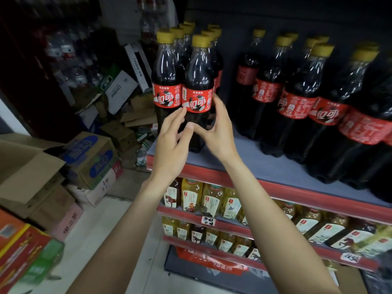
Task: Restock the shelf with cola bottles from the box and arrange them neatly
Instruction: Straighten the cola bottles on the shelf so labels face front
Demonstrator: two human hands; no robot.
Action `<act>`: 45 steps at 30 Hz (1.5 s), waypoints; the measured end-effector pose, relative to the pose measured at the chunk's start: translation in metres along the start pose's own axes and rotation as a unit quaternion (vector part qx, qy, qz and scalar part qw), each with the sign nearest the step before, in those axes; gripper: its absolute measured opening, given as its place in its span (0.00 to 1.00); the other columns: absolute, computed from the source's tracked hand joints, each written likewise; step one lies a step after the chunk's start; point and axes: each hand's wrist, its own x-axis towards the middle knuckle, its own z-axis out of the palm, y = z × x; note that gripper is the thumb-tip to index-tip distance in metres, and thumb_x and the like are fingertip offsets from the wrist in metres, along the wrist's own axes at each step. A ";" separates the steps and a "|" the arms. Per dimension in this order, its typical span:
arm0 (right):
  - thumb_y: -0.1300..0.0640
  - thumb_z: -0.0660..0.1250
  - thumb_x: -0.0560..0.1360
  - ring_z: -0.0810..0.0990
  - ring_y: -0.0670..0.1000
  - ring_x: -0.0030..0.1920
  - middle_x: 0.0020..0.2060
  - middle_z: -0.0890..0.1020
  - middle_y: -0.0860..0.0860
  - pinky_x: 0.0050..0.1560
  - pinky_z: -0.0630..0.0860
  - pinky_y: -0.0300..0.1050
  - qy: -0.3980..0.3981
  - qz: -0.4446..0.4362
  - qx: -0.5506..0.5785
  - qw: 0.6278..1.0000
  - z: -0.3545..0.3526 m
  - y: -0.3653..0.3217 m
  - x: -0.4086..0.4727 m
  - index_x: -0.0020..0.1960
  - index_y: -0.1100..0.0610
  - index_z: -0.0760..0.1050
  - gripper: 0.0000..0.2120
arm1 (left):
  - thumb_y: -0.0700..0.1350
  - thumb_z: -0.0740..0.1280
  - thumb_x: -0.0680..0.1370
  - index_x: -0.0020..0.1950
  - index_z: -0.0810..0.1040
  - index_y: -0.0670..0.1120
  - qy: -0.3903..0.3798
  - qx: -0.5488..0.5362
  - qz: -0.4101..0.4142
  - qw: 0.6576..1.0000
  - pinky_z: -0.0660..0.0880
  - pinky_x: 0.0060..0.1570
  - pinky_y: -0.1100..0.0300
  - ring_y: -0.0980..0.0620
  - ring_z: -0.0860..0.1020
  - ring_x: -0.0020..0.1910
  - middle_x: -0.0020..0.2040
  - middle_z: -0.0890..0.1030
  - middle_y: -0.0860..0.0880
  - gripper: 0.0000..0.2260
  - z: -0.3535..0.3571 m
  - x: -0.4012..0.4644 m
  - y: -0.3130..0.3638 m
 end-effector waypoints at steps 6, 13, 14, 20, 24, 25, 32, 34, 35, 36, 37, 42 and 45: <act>0.56 0.77 0.69 0.71 0.46 0.62 0.63 0.69 0.54 0.63 0.73 0.48 0.001 0.022 -0.026 0.999 0.001 -0.002 -0.003 0.74 0.56 0.60 0.40 | 0.42 0.60 0.82 0.72 0.67 0.47 0.010 0.031 0.017 0.999 0.68 0.58 0.76 0.60 0.69 0.65 0.69 0.67 0.51 0.18 -0.001 0.005 -0.007; 0.50 0.73 0.72 0.71 0.47 0.63 0.64 0.68 0.51 0.64 0.72 0.47 -0.036 0.027 -0.047 0.998 -0.018 0.000 -0.012 0.76 0.52 0.58 0.38 | 0.41 0.62 0.80 0.71 0.68 0.48 0.041 0.036 0.037 0.998 0.70 0.57 0.74 0.64 0.71 0.60 0.65 0.69 0.53 0.18 0.002 0.003 -0.014; 0.51 0.72 0.74 0.71 0.46 0.62 0.64 0.69 0.51 0.63 0.71 0.45 -0.024 0.024 -0.048 0.998 -0.024 0.001 -0.015 0.75 0.53 0.60 0.34 | 0.40 0.63 0.80 0.70 0.69 0.48 0.057 0.042 0.045 0.997 0.71 0.57 0.72 0.64 0.72 0.59 0.64 0.69 0.53 0.18 0.003 0.002 -0.015; 0.63 0.64 0.77 0.76 0.50 0.56 0.56 0.78 0.54 0.59 0.73 0.45 0.160 -0.075 -0.175 0.968 -0.078 0.013 -0.029 0.64 0.61 0.74 0.15 | 0.35 0.64 0.76 0.62 0.74 0.39 0.124 0.058 0.227 0.964 0.73 0.53 0.63 0.58 0.74 0.52 0.54 0.74 0.50 0.14 0.022 -0.003 -0.001; 0.66 0.62 0.77 0.77 0.45 0.47 0.52 0.79 0.54 0.50 0.75 0.38 0.227 -0.064 -0.191 0.953 -0.107 0.019 -0.042 0.62 0.61 0.75 0.14 | 0.37 0.65 0.77 0.66 0.71 0.46 -0.013 -0.003 0.191 0.981 0.75 0.57 0.60 0.57 0.75 0.57 0.57 0.75 0.51 0.17 0.065 0.019 0.014; 0.66 0.62 0.77 0.77 0.45 0.48 0.53 0.79 0.54 0.50 0.75 0.38 0.217 -0.060 -0.197 0.954 -0.111 0.021 -0.043 0.63 0.61 0.74 0.15 | 0.38 0.65 0.77 0.68 0.68 0.48 -0.045 -0.023 0.148 0.988 0.74 0.59 0.59 0.57 0.74 0.59 0.61 0.74 0.51 0.20 0.078 0.029 0.015; 0.66 0.61 0.78 0.77 0.49 0.60 0.63 0.76 0.54 0.58 0.76 0.48 0.129 -0.040 -0.258 0.957 -0.114 0.029 -0.042 0.70 0.59 0.68 0.21 | 0.39 0.64 0.79 0.76 0.57 0.46 -0.110 -0.095 -0.030 0.989 0.66 0.68 0.55 0.47 0.69 0.68 0.72 0.66 0.41 0.27 0.141 0.089 0.005; 0.66 0.60 0.78 0.75 0.54 0.64 0.70 0.71 0.55 0.62 0.73 0.51 0.084 0.008 -0.265 0.961 -0.106 0.026 -0.036 0.75 0.59 0.61 0.26 | 0.43 0.62 0.81 0.76 0.57 0.50 -0.137 -0.103 -0.042 0.984 0.63 0.72 0.53 0.50 0.66 0.71 0.74 0.65 0.46 0.25 0.149 0.090 0.001; 0.67 0.59 0.78 0.72 0.57 0.67 0.73 0.66 0.56 0.63 0.72 0.54 0.049 0.042 -0.267 0.962 -0.101 0.025 -0.033 0.77 0.58 0.56 0.30 | 0.46 0.60 0.82 0.76 0.57 0.54 -0.151 -0.101 -0.054 0.982 0.60 0.72 0.54 0.51 0.64 0.72 0.75 0.65 0.49 0.24 0.151 0.090 -0.001; 0.68 0.59 0.77 0.70 0.60 0.68 0.75 0.62 0.57 0.63 0.71 0.58 0.011 0.075 -0.273 0.959 -0.096 0.024 -0.029 0.78 0.56 0.49 0.33 | 0.49 0.57 0.82 0.76 0.56 0.57 -0.164 -0.104 -0.070 0.978 0.59 0.72 0.55 0.52 0.63 0.73 0.75 0.64 0.52 0.22 0.152 0.089 -0.002; 0.69 0.58 0.77 0.70 0.63 0.67 0.76 0.57 0.59 0.61 0.71 0.60 -0.024 0.103 -0.284 0.953 -0.091 0.024 -0.026 0.79 0.55 0.44 0.36 | 0.52 0.54 0.83 0.75 0.56 0.60 -0.173 -0.115 -0.084 0.974 0.58 0.72 0.54 0.53 0.63 0.73 0.75 0.63 0.55 0.20 0.152 0.090 -0.004; 0.72 0.59 0.74 0.73 0.67 0.61 0.76 0.46 0.65 0.55 0.71 0.52 -0.071 0.154 -0.366 0.915 -0.084 0.022 -0.019 0.78 0.56 0.36 0.43 | 0.55 0.49 0.83 0.73 0.59 0.63 -0.185 -0.172 -0.096 0.963 0.59 0.72 0.43 0.56 0.61 0.73 0.75 0.62 0.57 0.18 0.153 0.095 -0.012; 0.70 0.60 0.75 0.74 0.65 0.61 0.76 0.47 0.66 0.52 0.72 0.49 -0.070 0.163 -0.425 0.888 -0.083 0.020 -0.019 0.78 0.59 0.36 0.42 | 0.57 0.48 0.83 0.73 0.59 0.64 -0.215 -0.195 -0.108 0.951 0.61 0.68 0.47 0.54 0.61 0.73 0.75 0.62 0.56 0.18 0.157 0.094 -0.008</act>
